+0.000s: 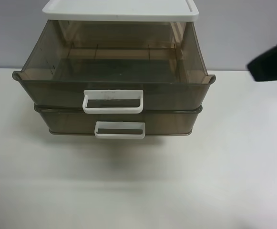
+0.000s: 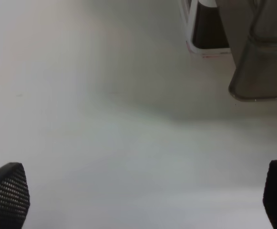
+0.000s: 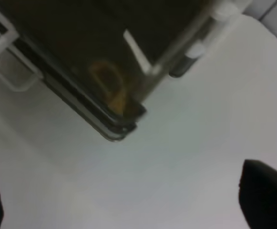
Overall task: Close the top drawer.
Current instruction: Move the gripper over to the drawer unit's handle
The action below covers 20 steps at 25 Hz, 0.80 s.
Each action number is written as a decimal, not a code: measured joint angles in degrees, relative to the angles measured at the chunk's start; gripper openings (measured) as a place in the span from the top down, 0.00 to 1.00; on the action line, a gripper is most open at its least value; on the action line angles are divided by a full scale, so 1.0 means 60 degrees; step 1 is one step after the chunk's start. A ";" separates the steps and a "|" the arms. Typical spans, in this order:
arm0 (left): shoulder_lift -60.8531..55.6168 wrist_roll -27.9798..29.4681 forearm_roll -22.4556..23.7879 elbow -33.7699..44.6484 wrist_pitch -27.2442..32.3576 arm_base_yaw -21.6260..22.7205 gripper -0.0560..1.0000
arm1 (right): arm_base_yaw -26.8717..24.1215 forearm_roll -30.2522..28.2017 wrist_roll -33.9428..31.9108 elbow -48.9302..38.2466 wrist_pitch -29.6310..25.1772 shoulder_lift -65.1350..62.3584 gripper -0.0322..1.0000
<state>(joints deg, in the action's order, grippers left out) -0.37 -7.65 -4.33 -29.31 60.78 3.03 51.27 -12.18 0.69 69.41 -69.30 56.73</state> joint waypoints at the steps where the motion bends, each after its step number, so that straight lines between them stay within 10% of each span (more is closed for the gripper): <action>1: 0.0000 0.0000 0.0000 0.0000 0.0000 0.0000 0.01 | 0.0480 -0.0244 -0.0116 0.0317 -0.0021 0.0452 0.03; 8: 0.0000 0.0000 0.0000 0.0000 0.0000 0.0000 0.01 | 0.2647 -0.0044 -0.0192 0.2182 -0.0025 0.3327 0.03; 20: 0.0000 0.0000 0.0000 0.0000 0.0000 0.0000 0.01 | 0.3280 0.1079 0.0439 0.2405 -0.0035 0.6184 0.03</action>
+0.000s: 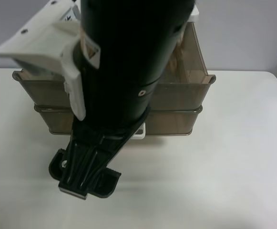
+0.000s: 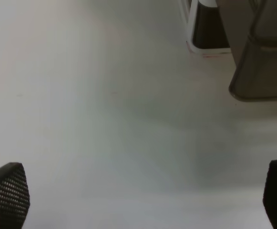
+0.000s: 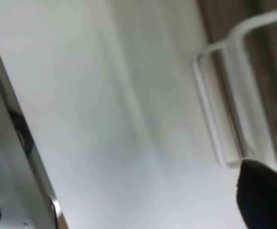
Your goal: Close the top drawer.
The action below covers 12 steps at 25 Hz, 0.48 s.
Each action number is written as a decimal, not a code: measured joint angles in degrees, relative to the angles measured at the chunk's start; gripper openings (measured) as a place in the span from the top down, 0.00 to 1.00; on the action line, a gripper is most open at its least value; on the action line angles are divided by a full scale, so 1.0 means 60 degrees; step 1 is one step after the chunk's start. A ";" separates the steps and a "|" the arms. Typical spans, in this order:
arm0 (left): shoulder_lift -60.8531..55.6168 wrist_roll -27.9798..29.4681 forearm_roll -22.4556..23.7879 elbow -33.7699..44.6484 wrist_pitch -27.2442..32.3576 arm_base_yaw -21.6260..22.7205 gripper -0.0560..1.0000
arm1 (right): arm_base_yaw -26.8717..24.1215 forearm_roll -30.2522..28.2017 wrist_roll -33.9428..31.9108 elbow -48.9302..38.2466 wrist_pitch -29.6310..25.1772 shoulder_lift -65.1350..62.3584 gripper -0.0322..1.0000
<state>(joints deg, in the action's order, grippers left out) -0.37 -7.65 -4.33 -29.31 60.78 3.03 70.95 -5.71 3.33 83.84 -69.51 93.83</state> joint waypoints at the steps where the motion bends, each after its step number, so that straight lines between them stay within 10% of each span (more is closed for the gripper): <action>1: 0.0000 0.0000 0.0000 0.0000 0.0000 0.0000 0.01 | 0.0000 -0.0012 0.0000 0.0000 0.0020 0.0182 0.03; 12: 0.0000 0.0000 0.0000 0.0000 0.0000 0.0000 0.01 | -0.0545 -0.0405 0.0000 0.0000 0.0478 0.0787 0.03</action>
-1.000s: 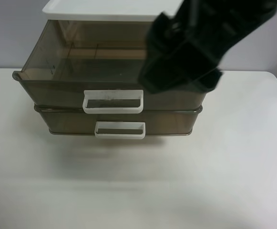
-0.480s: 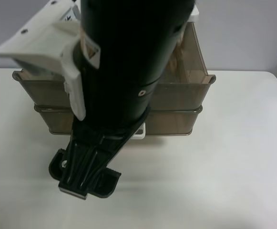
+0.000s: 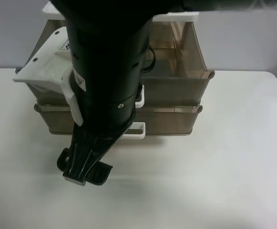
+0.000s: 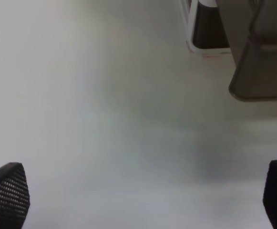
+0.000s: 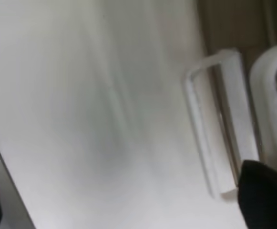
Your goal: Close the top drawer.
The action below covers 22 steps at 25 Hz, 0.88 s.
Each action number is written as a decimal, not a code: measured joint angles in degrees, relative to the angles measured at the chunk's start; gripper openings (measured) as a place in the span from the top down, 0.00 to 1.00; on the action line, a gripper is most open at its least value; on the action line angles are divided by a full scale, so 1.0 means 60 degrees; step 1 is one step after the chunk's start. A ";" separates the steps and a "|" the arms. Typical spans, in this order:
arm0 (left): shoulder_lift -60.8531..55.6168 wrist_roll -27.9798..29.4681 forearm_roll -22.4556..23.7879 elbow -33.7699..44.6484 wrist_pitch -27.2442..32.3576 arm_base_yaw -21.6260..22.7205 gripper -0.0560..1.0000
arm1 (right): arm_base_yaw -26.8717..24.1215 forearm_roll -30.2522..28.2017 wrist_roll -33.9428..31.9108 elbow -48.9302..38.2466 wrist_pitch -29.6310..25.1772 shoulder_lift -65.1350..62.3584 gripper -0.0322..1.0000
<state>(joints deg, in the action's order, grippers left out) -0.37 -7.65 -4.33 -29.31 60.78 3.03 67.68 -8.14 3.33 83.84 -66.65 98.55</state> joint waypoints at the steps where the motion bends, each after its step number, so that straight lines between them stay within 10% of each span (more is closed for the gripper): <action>1: 0.0000 0.0000 0.0000 0.0000 0.0000 0.0000 0.01 | -0.0121 0.0020 0.0000 0.0000 0.0000 0.0000 0.03; 22: 0.0000 0.0000 0.0000 0.0000 0.0000 0.0000 0.01 | -0.2134 -0.0111 0.0669 0.2103 0.0131 0.1088 0.03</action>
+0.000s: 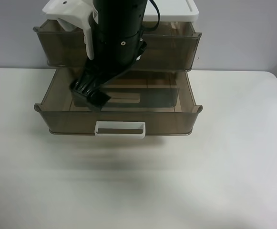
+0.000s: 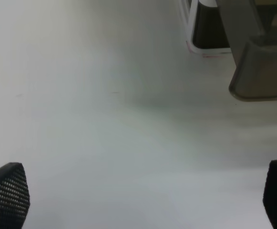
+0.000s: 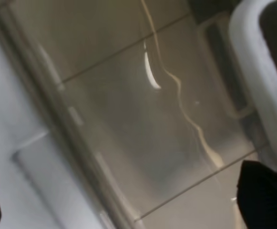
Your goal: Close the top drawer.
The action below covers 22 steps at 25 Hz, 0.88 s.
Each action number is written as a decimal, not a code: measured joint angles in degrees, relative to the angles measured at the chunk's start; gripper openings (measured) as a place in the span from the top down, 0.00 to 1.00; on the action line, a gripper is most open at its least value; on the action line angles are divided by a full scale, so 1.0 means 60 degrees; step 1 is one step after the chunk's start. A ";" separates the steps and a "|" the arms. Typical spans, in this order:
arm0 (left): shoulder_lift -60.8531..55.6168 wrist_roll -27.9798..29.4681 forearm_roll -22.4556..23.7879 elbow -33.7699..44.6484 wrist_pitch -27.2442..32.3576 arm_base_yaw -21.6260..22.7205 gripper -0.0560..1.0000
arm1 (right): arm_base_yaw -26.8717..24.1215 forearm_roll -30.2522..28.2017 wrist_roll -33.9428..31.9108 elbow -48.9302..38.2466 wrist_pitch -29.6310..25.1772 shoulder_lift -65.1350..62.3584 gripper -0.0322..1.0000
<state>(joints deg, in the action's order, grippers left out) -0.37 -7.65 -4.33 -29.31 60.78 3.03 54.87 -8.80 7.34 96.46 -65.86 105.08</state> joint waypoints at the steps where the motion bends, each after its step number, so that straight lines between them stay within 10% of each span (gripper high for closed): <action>1: 0.0000 0.0000 0.0000 0.0000 0.0000 0.0000 0.01 | -0.0101 0.0000 0.0021 0.0004 0.0010 0.0000 0.03; 22: 0.0000 0.0000 0.0000 0.0000 0.0000 0.0000 0.01 | -0.1500 0.0392 0.0431 0.0004 0.1421 0.0307 0.03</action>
<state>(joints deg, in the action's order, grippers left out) -0.37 -7.65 -4.33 -29.31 60.78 3.03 45.88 -6.45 9.93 96.48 -57.34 106.92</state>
